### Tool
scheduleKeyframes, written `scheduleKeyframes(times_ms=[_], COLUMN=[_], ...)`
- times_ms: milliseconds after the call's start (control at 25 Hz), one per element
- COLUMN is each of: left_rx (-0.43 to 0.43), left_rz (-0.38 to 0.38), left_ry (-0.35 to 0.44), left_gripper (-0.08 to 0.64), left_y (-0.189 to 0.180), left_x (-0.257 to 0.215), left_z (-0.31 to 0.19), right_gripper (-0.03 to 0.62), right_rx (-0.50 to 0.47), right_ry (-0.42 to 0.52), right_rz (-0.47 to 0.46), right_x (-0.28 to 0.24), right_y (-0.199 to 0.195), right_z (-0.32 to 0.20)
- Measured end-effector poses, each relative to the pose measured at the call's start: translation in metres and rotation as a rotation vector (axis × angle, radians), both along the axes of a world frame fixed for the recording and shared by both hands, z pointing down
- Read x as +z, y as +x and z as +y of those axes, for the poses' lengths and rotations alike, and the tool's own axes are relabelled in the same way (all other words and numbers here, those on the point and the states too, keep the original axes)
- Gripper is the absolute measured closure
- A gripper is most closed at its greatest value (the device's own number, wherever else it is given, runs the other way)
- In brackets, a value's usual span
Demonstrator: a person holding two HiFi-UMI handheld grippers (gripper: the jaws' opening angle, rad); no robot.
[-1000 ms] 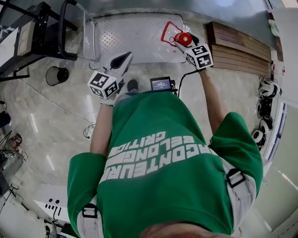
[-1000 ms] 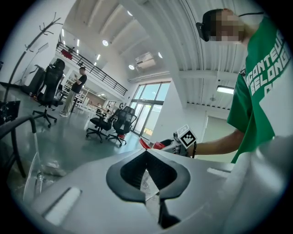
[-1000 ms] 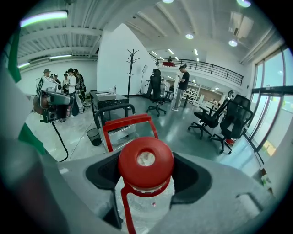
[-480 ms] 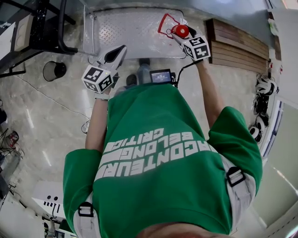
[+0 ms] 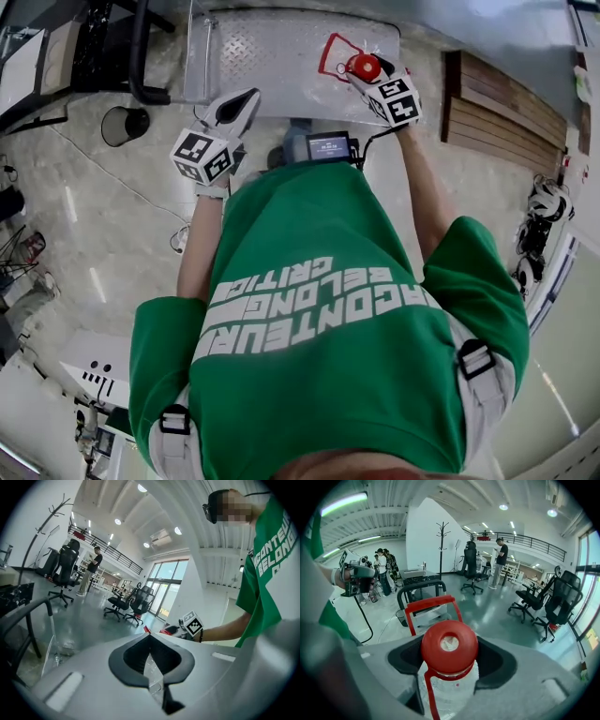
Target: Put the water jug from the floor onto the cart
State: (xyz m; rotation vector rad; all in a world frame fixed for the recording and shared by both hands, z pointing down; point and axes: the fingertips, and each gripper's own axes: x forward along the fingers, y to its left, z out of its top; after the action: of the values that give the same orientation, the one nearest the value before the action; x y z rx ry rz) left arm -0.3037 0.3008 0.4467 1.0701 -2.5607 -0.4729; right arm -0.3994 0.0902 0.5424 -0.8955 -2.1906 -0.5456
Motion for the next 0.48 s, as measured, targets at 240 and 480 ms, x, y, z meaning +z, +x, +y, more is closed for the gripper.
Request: scheduleKeyframes(times_ms=[240, 480], left_rx=[-0.045, -0.098], left_rz=[0.026, 0.055], left_ry=[-0.032, -0.057], left_gripper=[0.545, 0.545], left_y=[-0.040, -0.072], left_x=[0.000, 0.003], left_z=[-0.009, -0.016], right_gripper=[0.290, 0.290], right_rx=[-0.060, -0.147], right_ry=[-0.016, -0.004], right_rz=[0.043, 0.081], right_x=[0.017, 0.035], right_y=[-0.033, -0.065], right_z=[0.000, 0.006])
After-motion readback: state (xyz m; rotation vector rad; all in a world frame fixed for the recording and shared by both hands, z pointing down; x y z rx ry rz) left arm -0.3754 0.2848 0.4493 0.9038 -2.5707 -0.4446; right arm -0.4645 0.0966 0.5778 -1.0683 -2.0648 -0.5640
